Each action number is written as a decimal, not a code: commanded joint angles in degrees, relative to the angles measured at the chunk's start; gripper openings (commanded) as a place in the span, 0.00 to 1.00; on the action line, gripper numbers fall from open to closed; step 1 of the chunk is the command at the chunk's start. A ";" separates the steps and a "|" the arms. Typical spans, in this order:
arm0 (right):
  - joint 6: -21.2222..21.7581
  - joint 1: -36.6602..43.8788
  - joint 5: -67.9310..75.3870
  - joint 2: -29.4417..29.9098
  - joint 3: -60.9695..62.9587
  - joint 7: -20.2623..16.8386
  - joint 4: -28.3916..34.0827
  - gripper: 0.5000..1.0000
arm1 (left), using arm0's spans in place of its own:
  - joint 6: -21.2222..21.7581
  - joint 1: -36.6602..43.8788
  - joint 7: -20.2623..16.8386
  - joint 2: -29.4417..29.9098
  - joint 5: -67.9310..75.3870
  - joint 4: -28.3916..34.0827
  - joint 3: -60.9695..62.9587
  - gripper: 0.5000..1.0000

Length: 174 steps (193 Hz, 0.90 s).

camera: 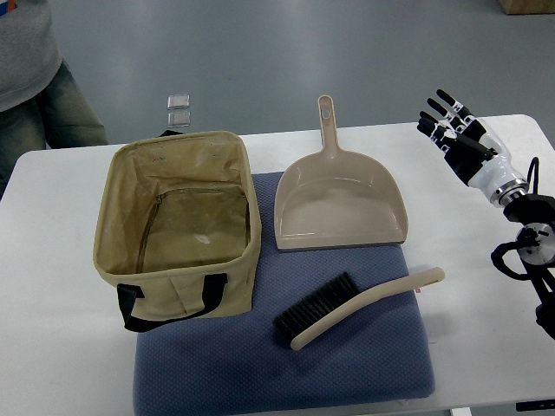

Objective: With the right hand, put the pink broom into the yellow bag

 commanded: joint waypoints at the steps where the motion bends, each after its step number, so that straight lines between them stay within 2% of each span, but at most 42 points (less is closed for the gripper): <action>1: -0.02 -0.02 0.00 -0.08 0.06 0.00 -0.04 0.85 | 0.00 0.00 0.00 0.00 0.08 -0.09 0.06 1.00; 174: 0.07 -0.19 0.09 0.00 0.06 0.08 -0.04 0.85 | 0.00 0.00 0.00 0.00 0.08 0.17 -0.02 1.00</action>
